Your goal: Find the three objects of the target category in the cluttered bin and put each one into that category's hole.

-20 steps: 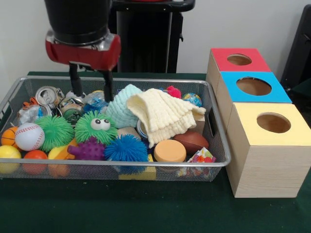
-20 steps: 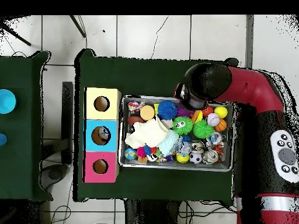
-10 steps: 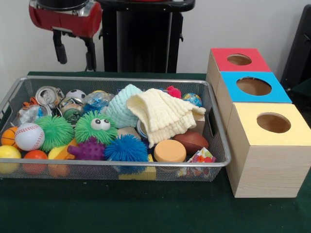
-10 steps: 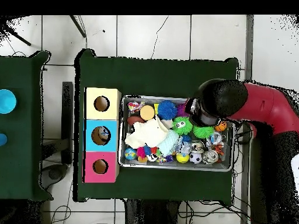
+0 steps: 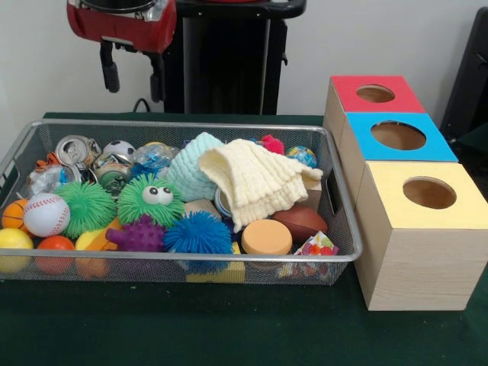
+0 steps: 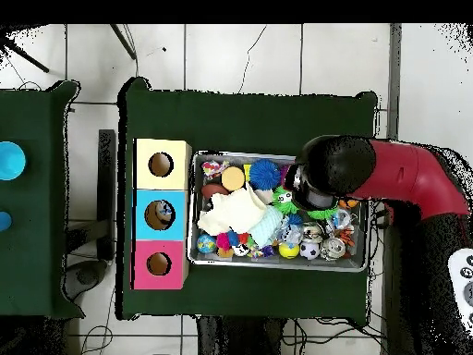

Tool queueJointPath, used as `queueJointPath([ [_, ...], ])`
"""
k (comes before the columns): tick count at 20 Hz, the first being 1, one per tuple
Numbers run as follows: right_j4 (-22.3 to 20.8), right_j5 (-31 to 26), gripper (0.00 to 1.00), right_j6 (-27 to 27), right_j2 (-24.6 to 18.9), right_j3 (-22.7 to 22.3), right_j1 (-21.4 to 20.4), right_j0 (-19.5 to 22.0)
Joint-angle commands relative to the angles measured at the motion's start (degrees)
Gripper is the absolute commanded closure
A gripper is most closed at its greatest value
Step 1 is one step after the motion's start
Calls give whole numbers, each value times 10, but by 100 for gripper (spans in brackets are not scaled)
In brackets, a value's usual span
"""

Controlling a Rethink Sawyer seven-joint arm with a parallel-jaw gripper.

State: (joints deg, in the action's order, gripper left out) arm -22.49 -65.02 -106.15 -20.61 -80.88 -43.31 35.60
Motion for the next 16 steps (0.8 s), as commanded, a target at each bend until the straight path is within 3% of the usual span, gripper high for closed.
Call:
queueJointPath([
  [1, -31, 38, 0, 72, -15, -53, 33, 0],
  [9, -24, 18, 0, 94, -27, -33, 74, 7],
  [16, -23, 27, 0, 86, -21, -66, 40, 8],
])
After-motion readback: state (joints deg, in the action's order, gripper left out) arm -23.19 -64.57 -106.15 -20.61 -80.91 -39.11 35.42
